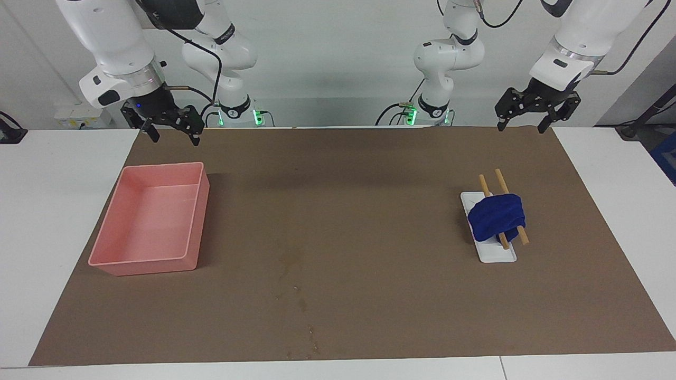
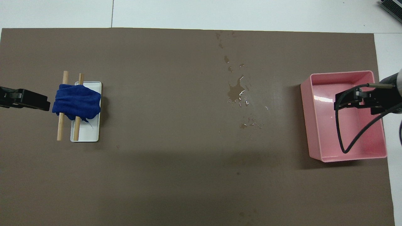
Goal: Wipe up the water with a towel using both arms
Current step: 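Move the left gripper onto the blue towel and close it, then gather the blue towel off the white tray with the left gripper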
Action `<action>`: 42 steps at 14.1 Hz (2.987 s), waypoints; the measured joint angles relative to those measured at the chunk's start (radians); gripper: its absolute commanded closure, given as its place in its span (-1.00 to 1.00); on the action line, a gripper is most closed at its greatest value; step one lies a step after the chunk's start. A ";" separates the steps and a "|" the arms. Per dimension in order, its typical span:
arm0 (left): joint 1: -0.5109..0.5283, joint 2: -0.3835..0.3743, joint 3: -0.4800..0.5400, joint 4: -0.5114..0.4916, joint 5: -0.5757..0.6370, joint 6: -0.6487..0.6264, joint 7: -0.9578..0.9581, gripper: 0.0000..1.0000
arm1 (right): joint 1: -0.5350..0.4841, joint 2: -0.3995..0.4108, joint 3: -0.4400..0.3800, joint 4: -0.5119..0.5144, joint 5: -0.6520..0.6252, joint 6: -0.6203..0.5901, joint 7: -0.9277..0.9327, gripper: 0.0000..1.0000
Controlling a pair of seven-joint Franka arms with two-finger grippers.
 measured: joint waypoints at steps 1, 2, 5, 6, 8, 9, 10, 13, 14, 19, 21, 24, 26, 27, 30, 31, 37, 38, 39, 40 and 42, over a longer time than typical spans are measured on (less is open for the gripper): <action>0.000 0.000 0.000 0.000 0.000 0.000 0.000 -1.00 | 0.000 0.000 0.000 0.000 0.000 0.000 0.000 -1.00; 0.000 0.000 0.000 0.000 0.000 0.001 0.000 -1.00 | 0.000 0.000 0.000 0.000 0.000 0.000 0.000 -1.00; 0.002 0.000 0.002 -0.003 0.001 0.019 0.004 -1.00 | 0.000 0.000 0.000 0.000 0.001 0.000 0.000 -1.00; 0.003 0.000 0.005 -0.009 0.001 0.040 0.013 -1.00 | 0.000 0.000 0.000 0.000 0.001 0.000 0.000 -1.00; 0.012 -0.009 0.013 -0.068 0.003 0.171 0.046 -1.00 | 0.000 0.000 0.000 0.000 0.001 0.000 0.000 -1.00; 0.027 -0.020 0.015 -0.125 0.003 0.255 0.056 -1.00 | 0.000 0.000 0.000 0.000 0.001 0.000 0.000 -1.00; 0.042 -0.031 0.016 -0.188 0.003 0.335 0.064 -1.00 | 0.000 0.000 0.000 0.000 0.001 0.000 0.000 -1.00; 0.071 -0.036 0.018 -0.346 0.003 0.544 0.072 -1.00 | 0.000 0.000 0.000 0.000 0.001 0.000 0.000 -1.00; 0.078 -0.031 0.019 -0.393 0.003 0.610 0.074 -1.00 | 0.000 0.000 0.000 0.000 0.001 0.000 0.000 -1.00; 0.086 0.010 0.019 -0.572 0.003 0.800 0.076 -1.00 | 0.000 0.000 0.000 0.000 0.001 0.000 0.000 -1.00; 0.090 0.017 0.019 -0.591 0.003 0.824 0.076 -0.90 | 0.000 0.000 0.000 0.000 0.001 0.000 0.000 -1.00; 0.095 0.025 0.019 -0.594 0.003 0.852 0.082 -0.84 | 0.000 0.000 0.000 0.000 0.001 0.000 0.000 -1.00; 0.103 0.037 0.019 -0.595 0.002 0.871 0.074 -0.77 | 0.000 0.000 0.000 0.000 0.001 0.000 0.000 -1.00; 0.107 0.041 0.019 -0.598 0.002 0.876 0.062 -0.77 | 0.000 0.000 0.000 0.000 0.001 0.000 0.000 -1.00; 0.111 0.054 0.019 -0.606 -0.009 0.897 0.039 -0.58 | 0.000 0.000 0.000 0.000 0.001 0.000 0.000 -1.00; 0.111 0.058 0.019 -0.607 -0.033 0.901 0.026 -0.44 | 0.000 0.000 0.000 0.000 0.001 0.000 0.000 -1.00; 0.113 0.062 0.020 -0.606 -0.081 0.903 0.003 0.99 | 0.000 0.000 0.000 0.000 0.001 0.000 0.000 -1.00; 0.120 0.062 0.020 -0.603 -0.082 0.901 0.003 1.00 | 0.000 0.000 0.000 0.000 0.001 0.000 0.000 -1.00; 0.122 0.062 0.019 -0.600 -0.086 0.893 0.003 1.00 | 0.000 0.000 0.000 0.000 0.001 0.000 0.000 -1.00; 0.122 0.063 0.019 -0.598 -0.086 0.891 0.003 1.00 | 0.000 0.000 0.000 0.000 0.001 0.000 0.000 -1.00; 0.122 0.065 0.019 -0.595 -0.086 0.888 0.003 1.00 | 0.000 0.000 0.000 0.000 0.001 0.000 0.000 -1.00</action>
